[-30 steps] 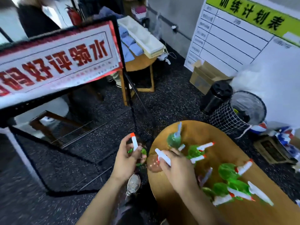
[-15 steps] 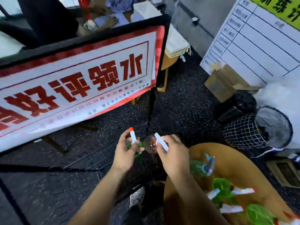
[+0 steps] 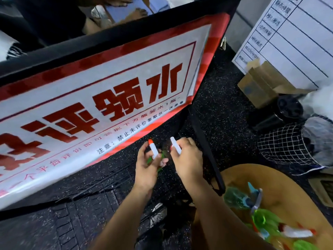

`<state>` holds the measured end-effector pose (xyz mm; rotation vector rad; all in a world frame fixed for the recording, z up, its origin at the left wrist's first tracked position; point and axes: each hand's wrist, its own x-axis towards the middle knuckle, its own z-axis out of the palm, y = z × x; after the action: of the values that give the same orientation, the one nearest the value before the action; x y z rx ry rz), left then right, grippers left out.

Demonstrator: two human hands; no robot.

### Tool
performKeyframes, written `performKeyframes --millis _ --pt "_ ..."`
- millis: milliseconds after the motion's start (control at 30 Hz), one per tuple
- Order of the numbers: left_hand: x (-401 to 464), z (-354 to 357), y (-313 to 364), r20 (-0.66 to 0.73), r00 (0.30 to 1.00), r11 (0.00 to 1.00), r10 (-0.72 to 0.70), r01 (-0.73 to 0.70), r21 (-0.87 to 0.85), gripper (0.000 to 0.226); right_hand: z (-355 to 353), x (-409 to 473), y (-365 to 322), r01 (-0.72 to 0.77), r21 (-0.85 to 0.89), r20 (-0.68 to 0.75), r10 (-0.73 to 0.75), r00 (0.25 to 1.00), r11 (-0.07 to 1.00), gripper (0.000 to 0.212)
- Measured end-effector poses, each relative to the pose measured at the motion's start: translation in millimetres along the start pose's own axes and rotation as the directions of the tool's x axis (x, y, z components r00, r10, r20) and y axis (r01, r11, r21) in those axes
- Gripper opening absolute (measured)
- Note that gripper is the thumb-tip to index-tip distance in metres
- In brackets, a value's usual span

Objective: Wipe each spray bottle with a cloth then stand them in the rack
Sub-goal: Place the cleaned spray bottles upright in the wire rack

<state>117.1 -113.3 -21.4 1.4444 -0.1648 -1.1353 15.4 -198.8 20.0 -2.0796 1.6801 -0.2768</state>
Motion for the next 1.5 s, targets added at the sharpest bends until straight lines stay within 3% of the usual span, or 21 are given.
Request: performKeyframes --millis 267,367,633,933,1200,1500 --pt "-2 -7 -2 0.022 1.000 1.000 -0.010 0.010 -0.003 0.069 7 3 -3 -0.010 -0.031 0.007 0.010 1.000 0.999 0.017" --pt "-1 -10 -3 0.016 1.000 1.000 -0.020 0.020 0.021 0.067 8 0 -2 -0.004 -0.057 -0.032 0.002 0.999 0.998 0.028" --pt "-16 -20 5 -0.020 0.994 0.961 0.109 -0.100 0.258 0.076 1 -28 10 0.099 0.101 -0.009 -0.098 0.995 0.990 0.056" --pt "-55 -32 2 0.005 0.964 0.837 0.265 -0.232 0.496 0.088 -42 -108 39 0.239 0.248 0.096 -0.269 0.958 0.939 0.053" --pt "-135 18 -27 0.162 0.922 0.774 0.352 -0.384 0.502 0.075 -95 -186 120 0.168 0.244 0.005 -0.174 0.985 0.955 0.051" --pt "-227 108 -88 0.430 0.879 0.796 0.206 -0.406 0.448 0.076 -144 -281 251 -0.036 0.224 -0.082 0.056 0.995 0.974 0.050"
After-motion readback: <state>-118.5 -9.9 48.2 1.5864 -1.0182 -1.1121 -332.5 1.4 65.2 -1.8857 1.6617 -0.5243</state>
